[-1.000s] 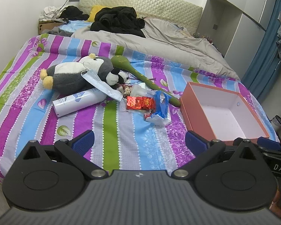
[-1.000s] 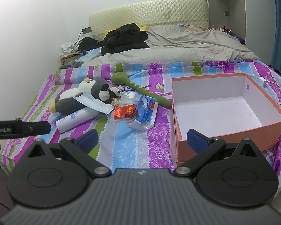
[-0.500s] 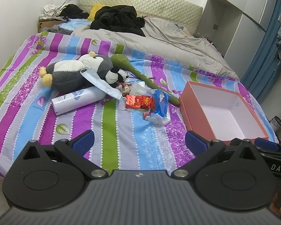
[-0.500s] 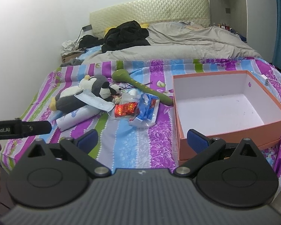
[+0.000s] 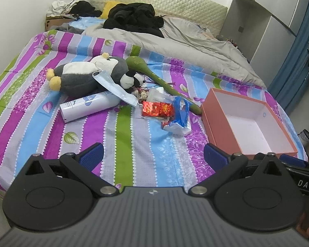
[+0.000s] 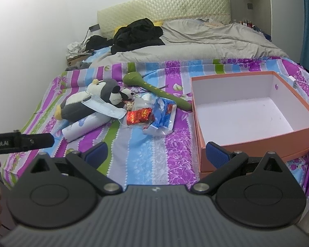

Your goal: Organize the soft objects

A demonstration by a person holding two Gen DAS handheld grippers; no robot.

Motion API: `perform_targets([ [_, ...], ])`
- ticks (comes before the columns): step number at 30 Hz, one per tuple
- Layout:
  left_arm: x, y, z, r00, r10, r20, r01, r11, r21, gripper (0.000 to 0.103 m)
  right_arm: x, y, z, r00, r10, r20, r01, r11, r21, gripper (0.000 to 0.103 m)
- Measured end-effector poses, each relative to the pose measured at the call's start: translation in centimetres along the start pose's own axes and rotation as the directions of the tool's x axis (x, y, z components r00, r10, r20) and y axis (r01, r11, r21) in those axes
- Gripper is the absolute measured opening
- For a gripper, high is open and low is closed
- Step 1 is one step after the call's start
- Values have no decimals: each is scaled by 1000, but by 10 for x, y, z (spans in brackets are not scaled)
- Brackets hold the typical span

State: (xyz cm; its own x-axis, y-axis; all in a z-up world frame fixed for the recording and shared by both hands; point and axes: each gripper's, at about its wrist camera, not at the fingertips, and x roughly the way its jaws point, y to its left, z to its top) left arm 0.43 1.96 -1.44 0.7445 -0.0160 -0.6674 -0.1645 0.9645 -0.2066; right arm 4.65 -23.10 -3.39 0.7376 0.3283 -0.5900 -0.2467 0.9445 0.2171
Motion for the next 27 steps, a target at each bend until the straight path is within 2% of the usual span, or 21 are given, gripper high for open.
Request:
perform_targets([
  [14, 15, 12, 5, 999, 17, -39, -18, 999, -29, 103, 13, -1, -2, 999, 2, -33, -2, 1000, 21, 103],
  [27, 46, 14, 16, 996, 28, -81, -31, 999, -33, 103, 34, -6, 2, 998, -4, -66, 6, 999, 33, 103],
])
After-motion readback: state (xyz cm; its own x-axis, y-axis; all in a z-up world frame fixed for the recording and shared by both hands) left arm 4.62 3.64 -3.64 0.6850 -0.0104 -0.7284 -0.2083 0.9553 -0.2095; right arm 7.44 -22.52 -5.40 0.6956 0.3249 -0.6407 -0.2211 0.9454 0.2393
